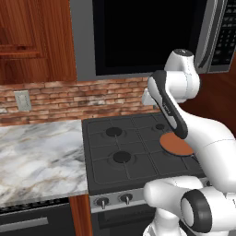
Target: Retrieve the fish from the fridge and place it on the saucepan with marinade on the stove.
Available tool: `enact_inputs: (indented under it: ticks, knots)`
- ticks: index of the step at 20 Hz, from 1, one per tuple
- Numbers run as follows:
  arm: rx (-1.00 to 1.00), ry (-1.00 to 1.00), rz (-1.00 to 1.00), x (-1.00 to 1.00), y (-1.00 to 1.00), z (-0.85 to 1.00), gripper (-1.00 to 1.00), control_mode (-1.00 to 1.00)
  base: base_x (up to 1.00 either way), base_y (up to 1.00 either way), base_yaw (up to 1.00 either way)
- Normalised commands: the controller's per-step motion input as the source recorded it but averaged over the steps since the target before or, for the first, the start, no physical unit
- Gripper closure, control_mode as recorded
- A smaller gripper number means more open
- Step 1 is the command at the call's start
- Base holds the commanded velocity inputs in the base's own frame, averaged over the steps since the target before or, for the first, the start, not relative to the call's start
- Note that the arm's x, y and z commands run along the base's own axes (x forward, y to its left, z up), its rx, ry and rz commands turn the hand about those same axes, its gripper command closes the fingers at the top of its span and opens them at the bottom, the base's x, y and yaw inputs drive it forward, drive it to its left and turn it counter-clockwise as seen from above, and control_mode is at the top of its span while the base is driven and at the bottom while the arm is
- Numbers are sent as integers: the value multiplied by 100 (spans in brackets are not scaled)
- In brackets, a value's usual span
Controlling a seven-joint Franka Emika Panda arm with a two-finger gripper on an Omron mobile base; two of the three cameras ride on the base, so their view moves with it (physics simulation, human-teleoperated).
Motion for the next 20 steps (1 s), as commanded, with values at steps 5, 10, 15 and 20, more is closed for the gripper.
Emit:
enact_inputs:
  ticks: [5,10,15,20]
  knots:
    - [0,0,0,0,0,0,-100,100,0,0,0]
    - [0,0,0,0,0,0,-100,100,0,0,0]
    - [0,0,0,0,0,0,-100,100,0,0,0]
    - [0,0,0,0,0,0,-100,100,-15,0,0]
